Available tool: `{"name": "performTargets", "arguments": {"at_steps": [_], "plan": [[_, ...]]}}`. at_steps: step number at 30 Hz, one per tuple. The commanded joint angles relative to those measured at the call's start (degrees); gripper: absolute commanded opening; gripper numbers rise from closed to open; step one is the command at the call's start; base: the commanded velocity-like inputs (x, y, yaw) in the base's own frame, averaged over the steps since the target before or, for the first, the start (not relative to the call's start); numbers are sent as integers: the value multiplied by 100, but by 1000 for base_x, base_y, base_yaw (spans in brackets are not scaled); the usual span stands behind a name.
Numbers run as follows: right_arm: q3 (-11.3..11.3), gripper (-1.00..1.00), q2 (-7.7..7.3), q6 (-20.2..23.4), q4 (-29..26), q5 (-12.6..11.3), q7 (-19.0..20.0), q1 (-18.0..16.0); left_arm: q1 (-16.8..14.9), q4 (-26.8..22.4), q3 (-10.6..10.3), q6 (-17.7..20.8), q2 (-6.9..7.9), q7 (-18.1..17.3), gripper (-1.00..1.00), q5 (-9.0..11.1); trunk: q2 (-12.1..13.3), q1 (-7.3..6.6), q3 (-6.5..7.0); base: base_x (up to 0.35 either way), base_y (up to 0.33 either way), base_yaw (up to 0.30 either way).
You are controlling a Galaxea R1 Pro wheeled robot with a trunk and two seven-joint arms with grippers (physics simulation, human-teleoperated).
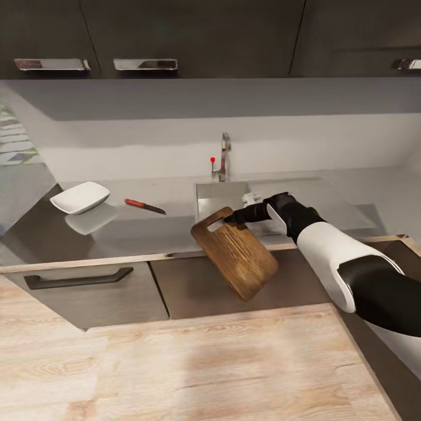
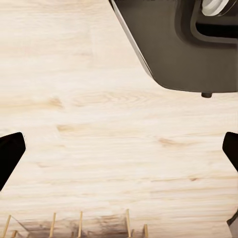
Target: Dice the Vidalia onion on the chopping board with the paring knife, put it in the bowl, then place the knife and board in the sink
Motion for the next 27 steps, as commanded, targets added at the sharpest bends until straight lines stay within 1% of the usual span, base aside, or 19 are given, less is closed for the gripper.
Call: {"name": "performTargets", "arguments": {"at_steps": [1, 18, 27], "plan": [[23, -100, -1, 41, -1, -78, -18, -7, 3, -11, 4, -8, -1, -4, 100, 1, -8, 2, -7, 0, 310, 1], [23, -100, -2, 41, 0, -66, -22, -7, 3, -6, 0, -8, -1, -4, 100, -1, -8, 2, -7, -8, 312, -15], [15, -100, -31, 45, 0, -60, -22, -7, 3, -18, 0, -8, -1, -4, 100, -1, -8, 2, -7, -10, 313, 0]]}}
